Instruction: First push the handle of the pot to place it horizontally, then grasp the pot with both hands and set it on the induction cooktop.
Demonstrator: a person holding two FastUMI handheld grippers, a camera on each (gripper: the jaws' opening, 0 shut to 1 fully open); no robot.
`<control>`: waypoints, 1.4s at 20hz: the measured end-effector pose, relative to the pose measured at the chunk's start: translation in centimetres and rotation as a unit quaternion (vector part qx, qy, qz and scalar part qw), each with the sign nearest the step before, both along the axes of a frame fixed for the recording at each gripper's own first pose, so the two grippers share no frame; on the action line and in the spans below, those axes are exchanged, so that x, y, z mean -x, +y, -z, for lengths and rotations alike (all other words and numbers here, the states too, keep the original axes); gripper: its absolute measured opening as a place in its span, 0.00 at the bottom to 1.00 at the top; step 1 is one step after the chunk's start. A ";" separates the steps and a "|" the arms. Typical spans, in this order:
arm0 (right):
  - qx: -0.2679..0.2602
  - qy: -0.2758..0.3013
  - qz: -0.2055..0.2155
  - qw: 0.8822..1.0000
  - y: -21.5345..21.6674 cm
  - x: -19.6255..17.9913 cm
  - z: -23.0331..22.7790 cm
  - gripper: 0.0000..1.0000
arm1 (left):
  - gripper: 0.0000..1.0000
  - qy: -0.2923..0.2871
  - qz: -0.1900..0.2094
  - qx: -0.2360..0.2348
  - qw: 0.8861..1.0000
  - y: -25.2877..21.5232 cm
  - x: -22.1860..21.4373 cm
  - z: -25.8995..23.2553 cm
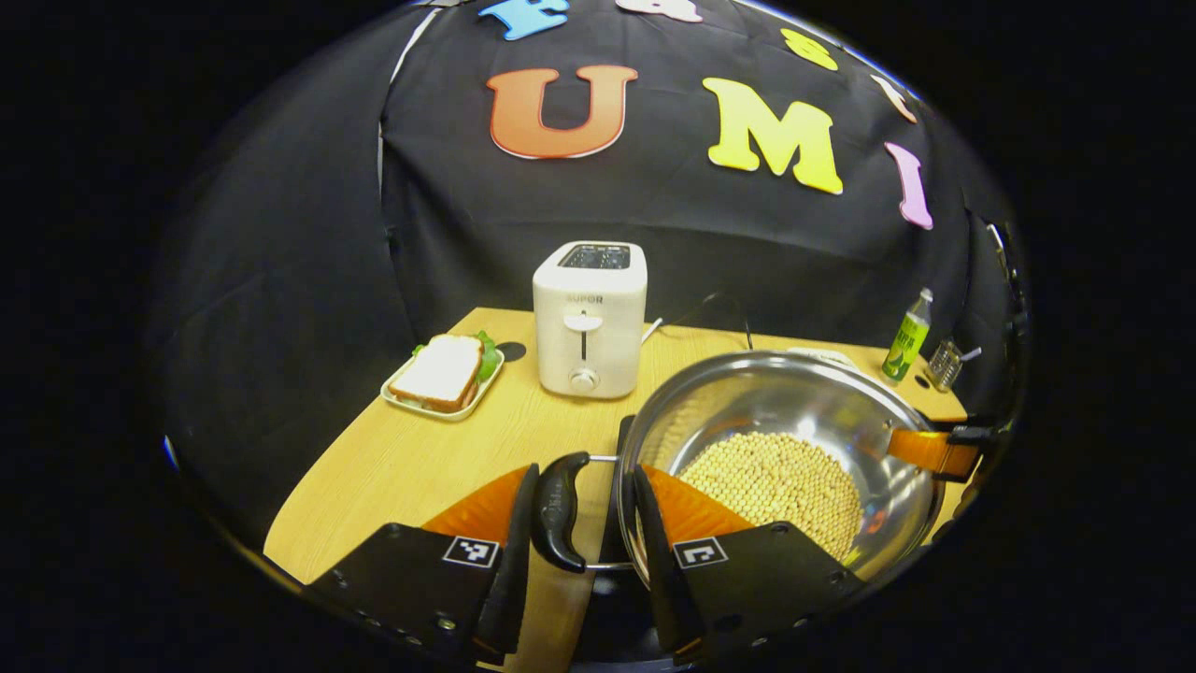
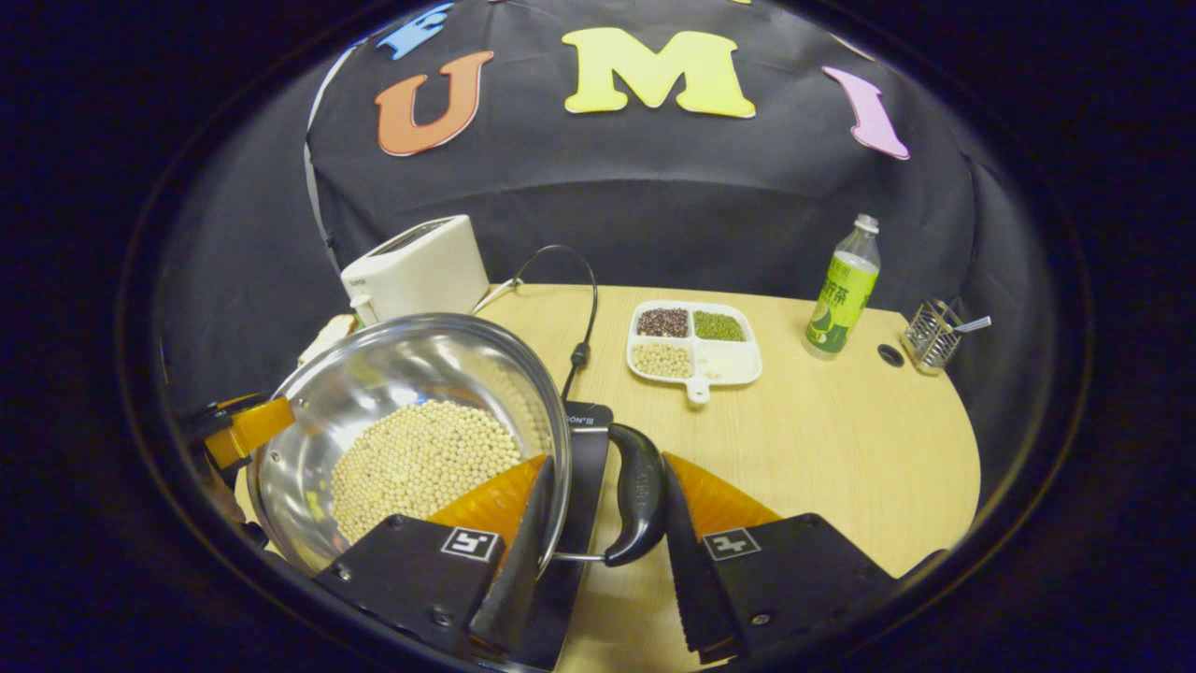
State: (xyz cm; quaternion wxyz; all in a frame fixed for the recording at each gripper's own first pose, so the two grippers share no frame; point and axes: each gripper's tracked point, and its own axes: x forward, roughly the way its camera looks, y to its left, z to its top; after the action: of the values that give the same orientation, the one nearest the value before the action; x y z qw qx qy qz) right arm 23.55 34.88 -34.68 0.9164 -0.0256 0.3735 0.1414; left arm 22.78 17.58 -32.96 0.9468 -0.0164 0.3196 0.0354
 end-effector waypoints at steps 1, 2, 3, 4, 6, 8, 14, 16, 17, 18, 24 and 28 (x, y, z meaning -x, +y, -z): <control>0.000 -0.010 -0.002 1.000 -0.1 0.0 0.0 0.65 | 0.54 0.000 0.000 0.000 1.000 0.1 0.2 -0.1; -0.001 -0.015 -0.004 1.000 -0.1 0.0 0.0 0.65 | 0.54 0.002 -0.001 0.005 1.000 0.1 0.3 -0.2; -0.007 -0.018 -0.001 1.000 0.0 0.1 0.1 0.66 | 0.54 0.000 -0.002 0.009 1.000 0.1 0.2 -0.3; -0.012 -0.022 0.001 1.000 0.0 0.2 0.0 0.65 | 0.53 0.002 -0.002 0.011 1.000 0.1 0.2 -0.1; -0.017 -0.033 0.003 0.999 -0.1 -0.1 -0.1 0.65 | 0.53 -0.001 -0.001 0.007 1.000 0.1 0.3 0.0; -0.021 -0.045 0.008 0.999 0.0 -0.2 0.0 0.65 | 0.53 -0.003 -0.002 0.010 1.000 0.2 0.3 0.0; -0.029 -0.058 0.023 0.998 -0.1 -0.2 -0.1 0.65 | 0.53 -0.017 0.001 0.050 0.999 0.0 0.1 0.1; -0.029 -0.056 0.027 0.998 -0.1 -0.2 -0.1 0.65 | 0.53 -0.019 0.004 0.053 0.998 0.0 0.0 0.3; -0.027 -0.054 0.027 0.998 -0.1 -0.1 -0.1 0.65 | 0.53 -0.024 0.010 0.049 0.998 0.0 -0.1 0.2; -0.028 -0.053 0.029 0.998 -0.2 -0.1 -0.1 0.66 | 0.54 -0.025 0.015 0.047 0.998 0.0 -0.1 0.2; -0.050 -0.058 0.001 0.997 0.2 -0.4 -0.3 0.74 | 0.67 -0.013 -0.018 0.041 0.999 1.0 -0.2 0.1; -0.078 -0.067 0.020 0.994 -1.2 0.0 -0.9 0.93 | 0.99 -0.032 -0.054 0.011 0.998 2.0 0.5 -0.9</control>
State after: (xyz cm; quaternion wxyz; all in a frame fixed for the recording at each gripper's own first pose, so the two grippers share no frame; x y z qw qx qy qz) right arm 23.58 33.63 -33.81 0.9413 0.0439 0.2992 0.1499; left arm 22.27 19.53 -32.04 0.9531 -0.0458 0.2876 0.0826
